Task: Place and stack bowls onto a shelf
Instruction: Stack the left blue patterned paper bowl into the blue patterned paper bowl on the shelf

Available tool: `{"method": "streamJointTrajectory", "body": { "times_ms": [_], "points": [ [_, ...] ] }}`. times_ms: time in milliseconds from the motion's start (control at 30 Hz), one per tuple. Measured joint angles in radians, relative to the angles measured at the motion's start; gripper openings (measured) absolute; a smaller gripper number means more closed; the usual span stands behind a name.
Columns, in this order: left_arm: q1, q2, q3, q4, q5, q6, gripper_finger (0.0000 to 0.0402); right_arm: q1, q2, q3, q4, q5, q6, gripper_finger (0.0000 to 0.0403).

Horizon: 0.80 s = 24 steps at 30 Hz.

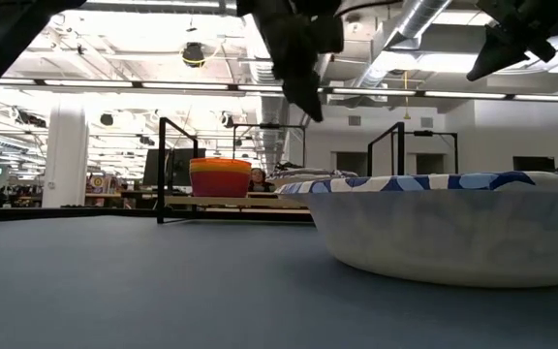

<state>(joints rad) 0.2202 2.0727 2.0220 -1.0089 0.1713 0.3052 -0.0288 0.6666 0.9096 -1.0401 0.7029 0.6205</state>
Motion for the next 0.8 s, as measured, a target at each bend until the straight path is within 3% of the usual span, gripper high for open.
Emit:
{"method": "streamJointTrajectory", "body": {
  "times_ms": [67, 133, 433, 600, 800],
  "points": [
    [-0.023, 0.0, 0.0, -0.032, 0.131, -0.046, 0.0186, 0.0, 0.0, 0.0, 0.0, 0.0, 0.0, 0.0033],
    [-0.053, 0.0, -0.007, -0.048, 0.192, -0.085, 0.0186, 0.0, 0.0, 0.0, 0.0, 0.0, 0.0, 0.0033],
    [-0.17, 0.008, -0.112, 0.064, 0.146, -0.175, 0.0185, 0.0, 0.0, 0.0, -0.001, -0.007, -0.004, 0.0033],
    [-0.191, 0.008, -0.148, 0.062, 0.162, -0.249, 0.0185, 0.0, 0.015, 0.0, 0.0, -0.151, -0.1, 0.0033],
    [-0.203, 0.004, -0.146, 0.049, 0.247, -0.305, 0.0185, 0.02, 0.138, 0.0, 0.005, -0.341, -0.158, 0.0033]
  ]
}}
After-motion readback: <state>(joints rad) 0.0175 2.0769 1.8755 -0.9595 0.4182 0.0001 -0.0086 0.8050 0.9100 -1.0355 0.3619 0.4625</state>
